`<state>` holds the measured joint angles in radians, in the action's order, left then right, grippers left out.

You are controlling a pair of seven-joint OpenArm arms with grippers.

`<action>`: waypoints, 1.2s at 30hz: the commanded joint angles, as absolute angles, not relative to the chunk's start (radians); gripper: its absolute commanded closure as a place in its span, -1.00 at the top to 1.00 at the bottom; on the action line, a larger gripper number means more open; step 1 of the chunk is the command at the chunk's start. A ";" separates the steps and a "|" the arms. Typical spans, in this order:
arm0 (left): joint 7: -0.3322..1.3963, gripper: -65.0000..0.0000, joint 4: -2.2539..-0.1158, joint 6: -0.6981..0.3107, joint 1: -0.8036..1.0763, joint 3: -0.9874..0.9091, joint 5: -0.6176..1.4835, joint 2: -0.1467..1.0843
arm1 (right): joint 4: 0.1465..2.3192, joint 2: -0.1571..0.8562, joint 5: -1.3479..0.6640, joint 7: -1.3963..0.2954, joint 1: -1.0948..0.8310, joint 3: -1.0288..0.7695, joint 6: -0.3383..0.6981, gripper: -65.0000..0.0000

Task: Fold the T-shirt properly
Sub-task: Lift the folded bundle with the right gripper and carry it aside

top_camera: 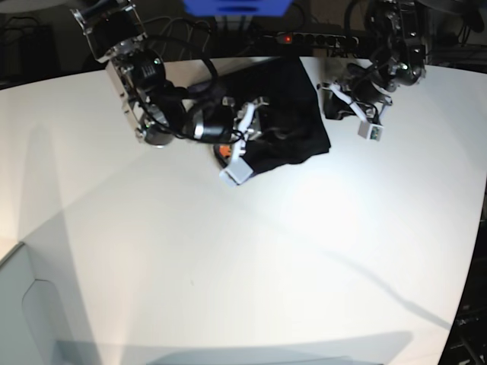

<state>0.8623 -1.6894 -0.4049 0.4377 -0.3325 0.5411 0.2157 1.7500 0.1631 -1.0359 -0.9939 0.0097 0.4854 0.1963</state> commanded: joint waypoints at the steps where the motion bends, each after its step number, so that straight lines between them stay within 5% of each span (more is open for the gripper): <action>1: 0.895 -0.88 -1.689 -0.392 0.447 -0.338 0.503 0.225 | 1.771 0.159 -1.061 -0.984 0.012 0.487 0.193 -0.31; 17: 0.895 -0.88 -1.704 -0.395 0.449 -0.354 0.503 0.225 | 1.830 0.203 -1.063 -1.023 0.073 0.513 0.193 -0.32; 26: 0.895 -0.88 -1.876 -0.398 0.469 -0.581 0.512 0.173 | 1.834 0.220 -1.059 -1.029 0.096 0.518 0.193 -1.00; 36: 0.895 -0.88 -1.948 -0.398 0.460 -0.751 0.513 0.104 | 1.844 0.266 -0.955 -1.030 0.111 0.559 0.193 -1.00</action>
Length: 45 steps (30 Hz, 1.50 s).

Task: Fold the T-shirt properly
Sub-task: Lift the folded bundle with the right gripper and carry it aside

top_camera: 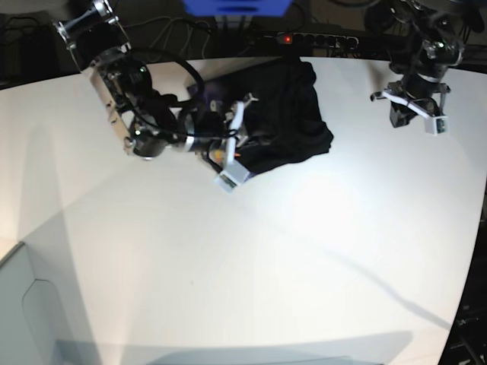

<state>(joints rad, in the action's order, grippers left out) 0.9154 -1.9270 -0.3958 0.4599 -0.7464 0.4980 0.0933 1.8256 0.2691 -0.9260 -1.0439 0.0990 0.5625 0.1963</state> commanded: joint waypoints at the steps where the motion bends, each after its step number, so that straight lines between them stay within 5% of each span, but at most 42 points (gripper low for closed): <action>1: 0.895 -0.88 -1.948 -0.398 0.460 -0.753 0.513 0.104 | 1.844 0.266 -0.906 -1.030 0.114 0.581 0.193 -1.00; 19: 0.895 -0.88 -1.940 -0.398 0.469 -0.753 0.513 0.104 | 1.919 0.183 -0.157 -1.030 0.173 1.070 0.200 -1.00; 32: 0.895 -0.88 -1.940 -0.398 0.469 -0.753 0.513 0.105 | 1.856 0.191 -0.093 -1.013 0.282 1.144 0.259 -1.00; 45: 0.895 -0.88 -1.940 -0.398 0.469 -0.753 0.510 0.105 | 1.558 0.193 -0.091 -0.763 0.285 1.139 0.278 -1.00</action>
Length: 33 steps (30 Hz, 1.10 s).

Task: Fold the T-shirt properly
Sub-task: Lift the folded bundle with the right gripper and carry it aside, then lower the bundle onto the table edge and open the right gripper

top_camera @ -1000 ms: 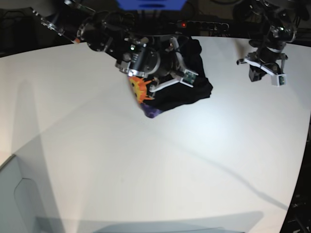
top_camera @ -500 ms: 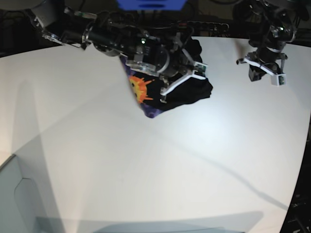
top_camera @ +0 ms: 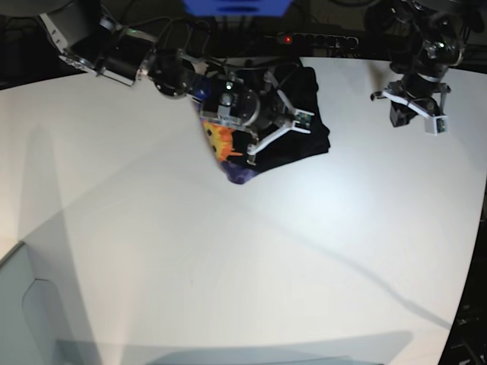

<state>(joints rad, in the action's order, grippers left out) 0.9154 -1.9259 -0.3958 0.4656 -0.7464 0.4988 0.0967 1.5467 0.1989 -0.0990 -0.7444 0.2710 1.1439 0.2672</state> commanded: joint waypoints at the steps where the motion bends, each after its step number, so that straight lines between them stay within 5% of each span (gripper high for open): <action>1: 0.895 -0.88 -1.940 -0.398 0.469 -0.753 0.510 0.105 | 1.512 0.193 -0.091 -0.734 0.283 1.138 0.277 -1.00; 10: 0.895 -0.88 -1.939 -0.398 0.467 -0.754 0.510 0.107 | 1.092 0.163 -0.091 -0.564 0.282 0.862 0.269 -1.00; 16: 0.895 -0.88 -1.939 -0.398 0.461 -0.753 0.512 0.105 | 1.047 0.183 -0.091 -0.564 0.280 0.601 0.183 -1.00; 33: 0.895 -0.88 -1.939 -0.398 0.461 -0.751 0.513 0.104 | 0.822 0.349 -0.091 -0.507 0.257 0.004 0.180 -1.00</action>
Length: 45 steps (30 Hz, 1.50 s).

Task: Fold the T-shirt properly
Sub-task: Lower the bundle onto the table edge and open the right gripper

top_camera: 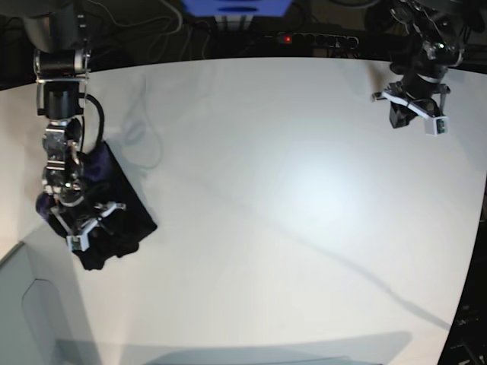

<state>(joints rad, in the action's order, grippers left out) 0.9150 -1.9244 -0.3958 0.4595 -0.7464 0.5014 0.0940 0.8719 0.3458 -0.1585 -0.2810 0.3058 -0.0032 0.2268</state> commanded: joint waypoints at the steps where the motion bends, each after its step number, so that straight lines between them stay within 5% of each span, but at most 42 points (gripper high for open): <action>1: 0.895 -0.88 -1.939 -0.398 0.461 -0.750 0.513 0.104 | 0.825 0.354 -0.093 -0.506 0.246 -0.022 0.180 -1.00; 28: 0.895 -0.88 -1.888 -0.398 0.467 -0.753 0.513 0.104 | 0.831 0.344 -0.099 -0.504 0.087 -0.453 0.180 -1.00; 45: 0.895 -0.88 -1.899 -0.398 0.461 -0.753 0.513 0.108 | 1.250 0.268 -0.096 -0.587 0.079 -0.469 0.180 -1.00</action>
<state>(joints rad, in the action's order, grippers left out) 0.9150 -1.8755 -0.3958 0.4599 -0.7464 0.5007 0.0975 1.2415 0.2649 -0.0860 -0.5671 0.0738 -0.4702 0.1783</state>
